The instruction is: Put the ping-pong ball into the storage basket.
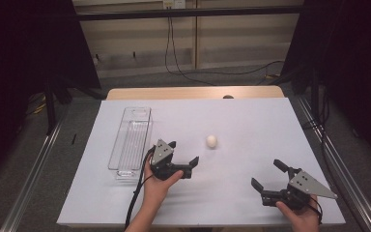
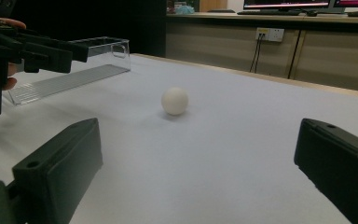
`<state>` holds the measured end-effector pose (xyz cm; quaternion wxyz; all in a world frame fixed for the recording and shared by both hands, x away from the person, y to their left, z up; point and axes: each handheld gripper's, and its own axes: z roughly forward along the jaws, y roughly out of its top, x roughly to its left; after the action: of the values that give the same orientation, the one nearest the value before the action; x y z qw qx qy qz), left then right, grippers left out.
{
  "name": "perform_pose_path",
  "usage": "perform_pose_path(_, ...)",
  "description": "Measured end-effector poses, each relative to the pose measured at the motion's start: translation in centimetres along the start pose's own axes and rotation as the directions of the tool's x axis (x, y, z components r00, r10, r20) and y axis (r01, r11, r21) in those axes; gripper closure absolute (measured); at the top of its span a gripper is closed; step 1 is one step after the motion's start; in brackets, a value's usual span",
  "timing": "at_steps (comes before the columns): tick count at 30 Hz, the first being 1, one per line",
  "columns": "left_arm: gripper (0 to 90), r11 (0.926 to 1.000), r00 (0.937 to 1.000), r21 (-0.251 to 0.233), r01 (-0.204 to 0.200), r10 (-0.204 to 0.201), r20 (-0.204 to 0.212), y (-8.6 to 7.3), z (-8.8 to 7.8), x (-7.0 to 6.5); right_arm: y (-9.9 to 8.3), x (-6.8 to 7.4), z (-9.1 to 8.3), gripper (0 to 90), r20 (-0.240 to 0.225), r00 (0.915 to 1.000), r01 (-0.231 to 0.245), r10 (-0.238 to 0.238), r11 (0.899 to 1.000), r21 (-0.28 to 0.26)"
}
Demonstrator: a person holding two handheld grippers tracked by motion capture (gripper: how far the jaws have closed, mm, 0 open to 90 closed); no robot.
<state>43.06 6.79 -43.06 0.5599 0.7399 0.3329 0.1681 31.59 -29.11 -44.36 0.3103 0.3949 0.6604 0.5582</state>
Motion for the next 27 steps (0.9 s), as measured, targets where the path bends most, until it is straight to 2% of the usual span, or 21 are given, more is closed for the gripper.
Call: perform_pose_path(27,2.4,0.9997,1.0000,0.025,0.006,-0.005,-0.007,0.6,1.9,0.0,0.0,0.0,0.1,0.5,0.001,1.0000,-0.004,0.004,1.000,-0.003)
